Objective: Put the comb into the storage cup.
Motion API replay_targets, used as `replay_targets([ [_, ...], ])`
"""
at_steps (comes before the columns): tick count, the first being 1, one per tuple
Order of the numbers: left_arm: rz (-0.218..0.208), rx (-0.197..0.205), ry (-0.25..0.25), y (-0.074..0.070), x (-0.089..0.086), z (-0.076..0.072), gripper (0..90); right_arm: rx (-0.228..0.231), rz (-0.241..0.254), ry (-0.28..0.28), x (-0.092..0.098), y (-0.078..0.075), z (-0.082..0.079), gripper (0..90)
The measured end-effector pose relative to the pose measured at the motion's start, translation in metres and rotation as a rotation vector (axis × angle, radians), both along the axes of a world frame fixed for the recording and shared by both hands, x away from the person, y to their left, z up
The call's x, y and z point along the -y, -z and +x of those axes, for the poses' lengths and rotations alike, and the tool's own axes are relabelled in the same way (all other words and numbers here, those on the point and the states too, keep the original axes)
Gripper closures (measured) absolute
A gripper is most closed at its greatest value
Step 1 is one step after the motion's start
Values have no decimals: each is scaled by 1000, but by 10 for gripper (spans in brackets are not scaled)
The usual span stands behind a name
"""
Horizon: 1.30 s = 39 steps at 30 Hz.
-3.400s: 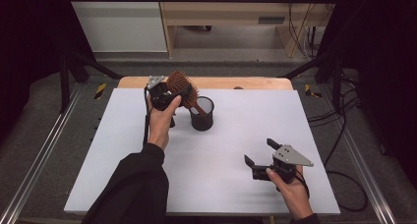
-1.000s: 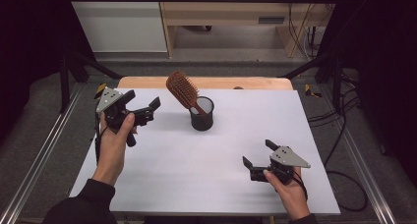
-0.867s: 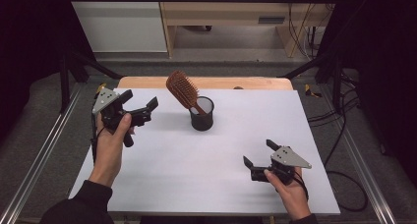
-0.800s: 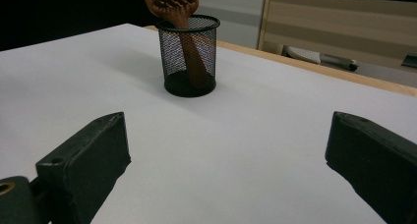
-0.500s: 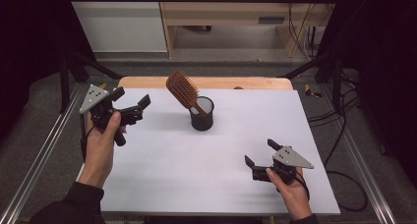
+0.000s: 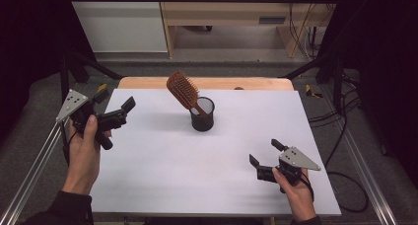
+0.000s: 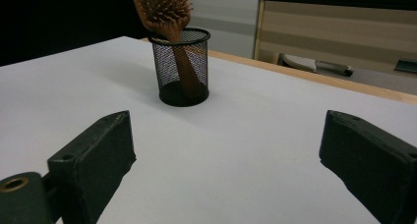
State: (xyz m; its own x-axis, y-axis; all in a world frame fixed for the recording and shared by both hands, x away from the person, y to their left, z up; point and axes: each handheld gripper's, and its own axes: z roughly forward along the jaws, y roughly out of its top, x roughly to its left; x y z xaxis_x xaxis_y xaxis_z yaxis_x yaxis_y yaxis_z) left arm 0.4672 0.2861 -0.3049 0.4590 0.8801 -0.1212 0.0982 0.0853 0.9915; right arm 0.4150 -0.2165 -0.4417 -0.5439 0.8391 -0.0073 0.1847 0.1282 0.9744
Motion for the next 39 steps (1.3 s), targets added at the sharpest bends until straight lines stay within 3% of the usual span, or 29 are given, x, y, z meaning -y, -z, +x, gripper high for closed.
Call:
replay_targets([
  [7,44,18,-10,10,-14,-9,25,-2,8,7,7,-2,0,75],
  [11,49,27,-20,16,-23,-14,25,6,9,23,12,-4,0,75],
  [15,61,29,-50,25,-33,-20,27,34,-21,15,15,-3,-3,72],
  [22,49,11,-65,46,-46,-24,27,52,-11,12,24,0,-8,52],
  [30,75,8,-68,68,-50,-31,29,44,0,30,32,2,-9,50],
  [33,60,1,-63,77,-50,-35,28,33,-1,33,33,3,-9,45],
  [39,77,-4,-49,90,-49,-40,26,45,-14,27,31,3,-7,42],
])
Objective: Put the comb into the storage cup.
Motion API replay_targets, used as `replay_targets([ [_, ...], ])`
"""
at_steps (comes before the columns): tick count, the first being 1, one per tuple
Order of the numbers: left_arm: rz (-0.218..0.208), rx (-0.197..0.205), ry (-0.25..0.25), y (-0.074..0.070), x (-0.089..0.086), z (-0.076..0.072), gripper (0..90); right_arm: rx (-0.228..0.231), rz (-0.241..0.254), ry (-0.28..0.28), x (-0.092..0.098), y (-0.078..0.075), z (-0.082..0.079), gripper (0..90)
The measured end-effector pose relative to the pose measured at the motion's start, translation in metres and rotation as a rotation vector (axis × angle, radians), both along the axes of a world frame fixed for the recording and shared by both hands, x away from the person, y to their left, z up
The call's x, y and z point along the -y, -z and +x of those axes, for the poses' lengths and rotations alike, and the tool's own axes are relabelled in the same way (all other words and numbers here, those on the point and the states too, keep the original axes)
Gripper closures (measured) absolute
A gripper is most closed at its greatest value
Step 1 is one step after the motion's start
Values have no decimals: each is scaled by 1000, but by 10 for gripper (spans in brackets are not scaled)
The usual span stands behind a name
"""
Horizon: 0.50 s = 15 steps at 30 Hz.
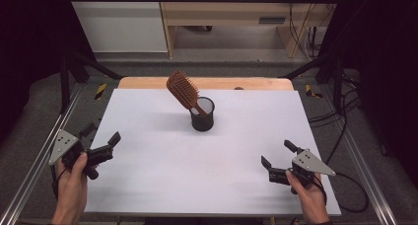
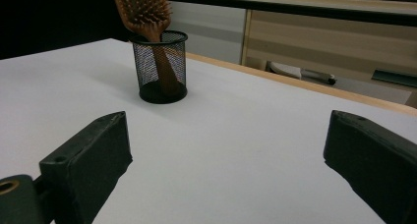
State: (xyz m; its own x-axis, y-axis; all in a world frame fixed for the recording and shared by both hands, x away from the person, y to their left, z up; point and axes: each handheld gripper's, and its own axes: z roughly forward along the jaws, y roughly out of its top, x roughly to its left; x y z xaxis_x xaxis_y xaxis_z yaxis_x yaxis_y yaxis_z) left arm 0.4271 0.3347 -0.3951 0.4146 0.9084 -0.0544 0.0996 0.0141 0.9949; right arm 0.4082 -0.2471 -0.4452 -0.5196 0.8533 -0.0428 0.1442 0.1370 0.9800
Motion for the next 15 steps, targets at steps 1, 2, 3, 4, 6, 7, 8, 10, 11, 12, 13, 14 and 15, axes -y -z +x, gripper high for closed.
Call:
replay_targets([
  [1,1,-1,3,2,0,-1,25,2,-5,-4,0,1,0,42],
  [2,-2,-3,4,4,1,-1,25,3,-10,-5,0,1,0,42],
  [3,-4,-6,4,5,1,-2,25,2,-12,-4,0,2,0,42],
  [4,-10,-9,6,7,2,-3,26,-1,-9,-1,1,3,-1,42],
  [6,-5,-9,16,10,5,-4,25,-3,-7,1,1,3,-1,42],
  [7,0,-9,19,11,6,-5,25,-1,-8,0,1,3,-1,42],
  [8,3,-6,22,12,7,-5,25,0,-9,-1,1,3,-1,42],
  [10,-2,-5,25,14,9,-6,25,11,-10,-5,0,3,0,43],
  [11,-3,-4,27,14,9,-7,25,9,-7,-7,0,3,0,43],
  [12,-4,-3,28,15,10,-7,25,9,-9,-8,0,4,1,43],
  [13,-6,-2,31,16,10,-8,25,8,-14,-10,-1,4,1,42],
  [14,-5,-2,35,17,11,-8,25,7,-17,-12,-1,5,0,42],
  [15,-6,-2,37,18,12,-8,25,6,-18,-11,-1,5,0,42],
])
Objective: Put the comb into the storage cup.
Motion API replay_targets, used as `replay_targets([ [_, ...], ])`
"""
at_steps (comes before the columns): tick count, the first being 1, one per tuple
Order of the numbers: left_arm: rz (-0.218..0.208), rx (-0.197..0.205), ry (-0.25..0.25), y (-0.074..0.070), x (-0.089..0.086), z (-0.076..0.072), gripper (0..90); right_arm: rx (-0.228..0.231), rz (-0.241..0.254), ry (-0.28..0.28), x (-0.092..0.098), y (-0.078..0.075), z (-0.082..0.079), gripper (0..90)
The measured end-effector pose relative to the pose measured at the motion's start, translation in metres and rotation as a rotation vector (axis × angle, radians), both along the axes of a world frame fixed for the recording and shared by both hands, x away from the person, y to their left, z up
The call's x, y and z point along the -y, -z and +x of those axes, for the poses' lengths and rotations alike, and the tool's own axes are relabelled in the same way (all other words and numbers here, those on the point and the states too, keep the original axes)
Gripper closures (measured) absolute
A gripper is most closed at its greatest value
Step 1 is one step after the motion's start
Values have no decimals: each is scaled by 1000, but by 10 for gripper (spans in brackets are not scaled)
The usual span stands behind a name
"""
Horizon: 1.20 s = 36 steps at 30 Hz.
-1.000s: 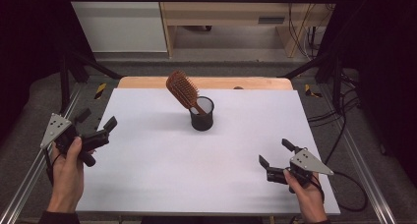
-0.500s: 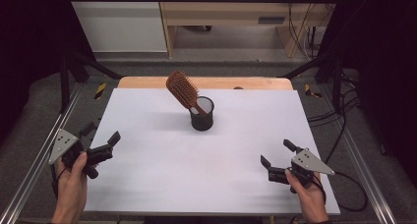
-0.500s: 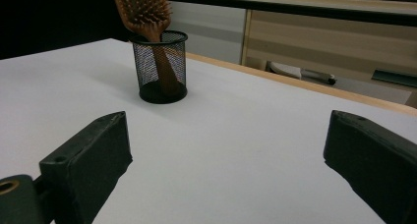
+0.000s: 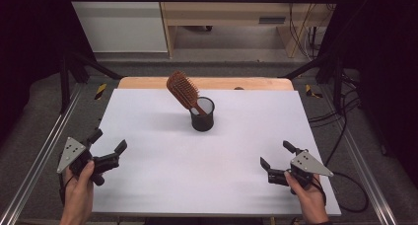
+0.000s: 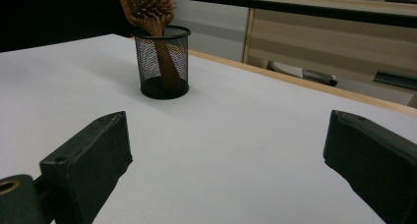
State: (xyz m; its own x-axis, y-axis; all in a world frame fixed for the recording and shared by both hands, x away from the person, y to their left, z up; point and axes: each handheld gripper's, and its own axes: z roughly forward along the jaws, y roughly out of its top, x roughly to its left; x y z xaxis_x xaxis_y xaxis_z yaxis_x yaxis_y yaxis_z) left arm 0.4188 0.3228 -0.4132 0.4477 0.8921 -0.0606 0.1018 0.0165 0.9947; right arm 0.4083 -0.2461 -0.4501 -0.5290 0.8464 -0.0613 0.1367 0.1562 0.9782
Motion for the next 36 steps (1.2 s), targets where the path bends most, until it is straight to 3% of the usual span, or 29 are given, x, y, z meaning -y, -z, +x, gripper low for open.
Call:
replay_targets([
  [28,35,-25,93,18,22,-9,24,7,-18,-12,-3,4,1,43],
  [36,17,-41,110,23,28,-11,24,-2,-5,-21,-3,5,1,43],
])
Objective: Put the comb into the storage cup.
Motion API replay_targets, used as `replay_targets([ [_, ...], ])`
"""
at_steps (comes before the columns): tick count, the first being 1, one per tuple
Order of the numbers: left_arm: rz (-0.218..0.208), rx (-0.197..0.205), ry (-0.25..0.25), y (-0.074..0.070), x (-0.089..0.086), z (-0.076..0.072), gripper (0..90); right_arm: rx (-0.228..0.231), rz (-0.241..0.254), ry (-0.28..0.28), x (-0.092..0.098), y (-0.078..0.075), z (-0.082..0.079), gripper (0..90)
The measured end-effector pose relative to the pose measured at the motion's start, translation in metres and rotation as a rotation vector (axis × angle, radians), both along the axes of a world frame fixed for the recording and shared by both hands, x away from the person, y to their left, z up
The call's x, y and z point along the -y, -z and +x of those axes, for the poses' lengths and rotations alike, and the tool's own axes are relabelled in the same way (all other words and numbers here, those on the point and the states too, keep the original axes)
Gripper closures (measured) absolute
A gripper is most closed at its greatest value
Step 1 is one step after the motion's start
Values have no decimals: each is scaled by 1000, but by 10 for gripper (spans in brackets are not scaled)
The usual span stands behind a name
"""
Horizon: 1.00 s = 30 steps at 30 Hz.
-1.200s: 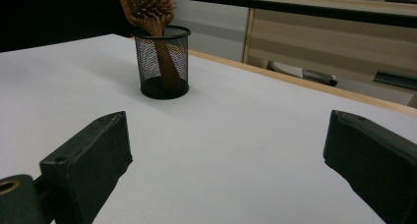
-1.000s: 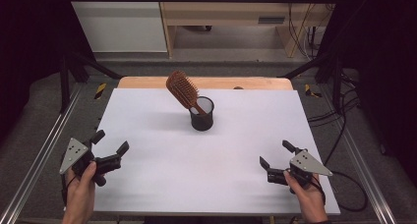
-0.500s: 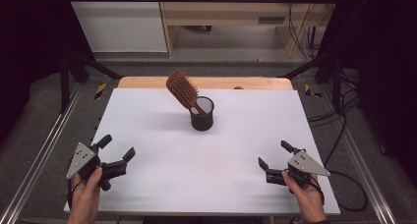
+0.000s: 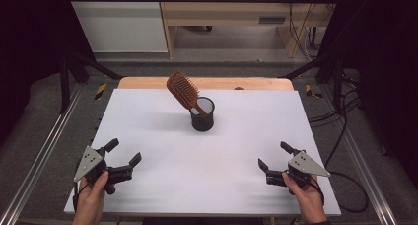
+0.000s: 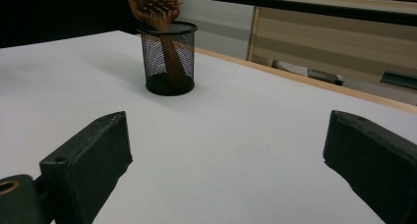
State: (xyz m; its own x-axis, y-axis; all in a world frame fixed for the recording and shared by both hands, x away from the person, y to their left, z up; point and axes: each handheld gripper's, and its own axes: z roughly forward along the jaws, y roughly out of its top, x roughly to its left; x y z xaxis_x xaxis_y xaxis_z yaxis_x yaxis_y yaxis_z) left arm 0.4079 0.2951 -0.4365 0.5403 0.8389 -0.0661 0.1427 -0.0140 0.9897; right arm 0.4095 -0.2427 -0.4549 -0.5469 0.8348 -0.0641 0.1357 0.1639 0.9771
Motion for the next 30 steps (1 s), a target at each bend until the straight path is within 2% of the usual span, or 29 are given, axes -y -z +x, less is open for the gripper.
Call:
replay_targets([
  [6,0,-3,5,2,2,-3,24,-3,9,-5,0,0,0,43],
  [12,-18,-1,8,3,3,-8,24,-6,9,-11,-2,2,1,43],
  [16,-21,13,-6,3,1,-13,24,-10,9,-18,-4,2,1,43],
  [21,-5,38,-36,1,-5,-18,24,-19,22,-37,-6,4,3,43],
  [25,-20,33,-52,2,-8,-19,25,-35,46,-49,-7,6,4,43],
  [30,-14,29,-72,3,-10,-18,25,-49,55,-44,-7,9,6,43],
])
